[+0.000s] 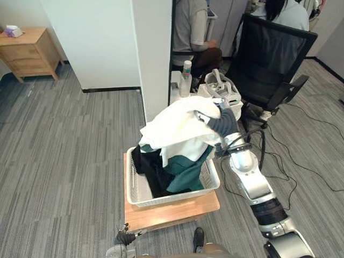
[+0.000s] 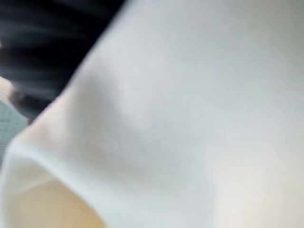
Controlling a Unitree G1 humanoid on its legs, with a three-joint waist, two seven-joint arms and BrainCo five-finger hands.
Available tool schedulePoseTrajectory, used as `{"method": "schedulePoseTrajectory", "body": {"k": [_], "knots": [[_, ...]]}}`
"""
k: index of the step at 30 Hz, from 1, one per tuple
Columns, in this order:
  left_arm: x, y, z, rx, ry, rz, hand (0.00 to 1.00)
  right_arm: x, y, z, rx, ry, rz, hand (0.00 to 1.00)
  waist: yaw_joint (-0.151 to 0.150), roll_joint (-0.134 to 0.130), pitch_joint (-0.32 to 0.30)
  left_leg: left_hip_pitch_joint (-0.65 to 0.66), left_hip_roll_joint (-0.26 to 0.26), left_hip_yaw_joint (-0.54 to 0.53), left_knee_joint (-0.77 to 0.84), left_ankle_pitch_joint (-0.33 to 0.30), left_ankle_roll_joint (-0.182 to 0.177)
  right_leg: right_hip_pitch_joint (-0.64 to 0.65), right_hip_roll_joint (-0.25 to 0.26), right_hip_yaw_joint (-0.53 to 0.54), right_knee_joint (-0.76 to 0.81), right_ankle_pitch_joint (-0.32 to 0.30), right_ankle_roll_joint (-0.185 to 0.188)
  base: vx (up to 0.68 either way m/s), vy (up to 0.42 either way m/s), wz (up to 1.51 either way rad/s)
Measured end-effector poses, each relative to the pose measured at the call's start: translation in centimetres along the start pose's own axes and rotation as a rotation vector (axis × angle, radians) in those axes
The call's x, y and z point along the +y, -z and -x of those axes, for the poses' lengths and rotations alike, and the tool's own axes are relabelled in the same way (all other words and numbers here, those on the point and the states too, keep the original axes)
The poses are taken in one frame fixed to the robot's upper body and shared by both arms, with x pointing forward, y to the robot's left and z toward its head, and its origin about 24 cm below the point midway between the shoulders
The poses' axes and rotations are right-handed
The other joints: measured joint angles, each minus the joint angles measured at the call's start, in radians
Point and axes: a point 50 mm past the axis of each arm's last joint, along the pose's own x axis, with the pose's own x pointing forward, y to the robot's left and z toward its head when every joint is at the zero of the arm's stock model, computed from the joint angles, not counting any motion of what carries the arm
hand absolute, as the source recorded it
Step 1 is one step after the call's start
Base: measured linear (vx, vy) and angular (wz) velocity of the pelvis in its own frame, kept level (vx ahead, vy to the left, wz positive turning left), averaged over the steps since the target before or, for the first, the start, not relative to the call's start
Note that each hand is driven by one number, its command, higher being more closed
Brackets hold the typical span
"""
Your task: Tidy the bed and pick cloth on bed and put in laundry
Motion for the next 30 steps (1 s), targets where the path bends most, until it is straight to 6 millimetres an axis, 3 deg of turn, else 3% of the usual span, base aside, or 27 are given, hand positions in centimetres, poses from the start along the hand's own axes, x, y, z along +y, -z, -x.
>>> {"method": "schedulePoseTrajectory", "body": {"k": [2,4,7,12,13,16,22,26,30], "knots": [[-0.2,-0.2,-0.1,-0.005,0.004,0.002,0.00,-0.1,0.6,-0.9,0.033,-0.003,0.018,1.00,0.000,0.010,0.010,-0.027,-0.007,-0.002,0.002,0.005,0.006,-0.025,-0.007,0.000,0.000,0.009,0.001,-0.07,0.008,0.04],[-0.8,-0.8,-0.2,-0.020,0.016,0.011,0.00,-0.9,0.9,-2.1,0.058,0.005,0.056,1.00,0.004,0.041,0.043,-0.073,-0.012,-0.012,0.020,0.006,0.008,-0.061,-0.019,-0.001,0.000,0.030,0.001,-0.10,0.017,0.11],[-1.2,-1.5,-0.4,-0.047,0.024,0.031,0.00,-1.8,1.1,-2.7,0.073,0.044,0.060,1.00,0.007,0.064,0.082,-0.112,-0.021,-0.016,0.034,0.010,0.013,-0.097,-0.032,0.000,0.000,0.032,0.001,-0.08,0.005,0.08],[-1.4,-2.5,-0.6,-0.086,0.031,0.033,0.00,-1.7,3.3,-2.2,0.176,0.065,0.058,1.00,0.003,0.086,0.147,-0.154,-0.013,-0.017,0.050,0.010,0.015,-0.122,-0.031,0.004,0.000,0.032,0.002,-0.08,-0.019,-0.01],[-1.5,-2.8,-0.6,-0.096,0.034,0.033,0.00,-1.5,4.1,-1.7,0.218,0.066,0.049,0.00,0.004,0.090,0.165,-0.154,-0.008,-0.017,0.051,0.010,0.015,-0.122,-0.027,0.002,0.000,0.031,0.002,-0.03,-0.023,0.03],[-1.6,-2.9,-0.7,-0.098,0.036,0.033,0.00,-0.6,5.6,-0.4,0.284,0.055,0.027,0.00,0.004,0.093,0.169,-0.153,-0.003,-0.015,0.052,0.010,0.014,-0.128,-0.023,0.003,0.000,0.031,0.002,-0.01,-0.018,-0.01],[-1.7,-2.9,-0.7,-0.092,0.028,0.037,0.00,3.7,7.4,2.8,0.372,-0.067,0.057,0.00,0.005,0.092,0.168,-0.114,-0.001,-0.014,0.049,0.010,0.013,-0.091,-0.019,0.001,0.000,0.031,0.002,-0.01,0.005,0.01],[-1.7,-2.9,-0.7,-0.092,0.016,0.037,0.00,4.9,6.8,3.4,0.342,-0.102,0.107,0.00,0.011,0.075,0.158,-0.092,0.002,-0.011,0.044,0.010,0.013,-0.072,-0.015,0.002,0.000,0.030,0.002,-0.06,0.001,0.00],[-1.1,-2.5,-0.7,-0.068,-0.008,0.051,0.00,4.1,5.1,4.2,0.261,-0.059,0.128,0.00,0.026,0.044,0.121,-0.063,0.008,0.004,0.031,0.011,0.011,-0.052,-0.007,0.009,-0.001,0.028,0.002,-0.07,-0.017,-0.07]]}}
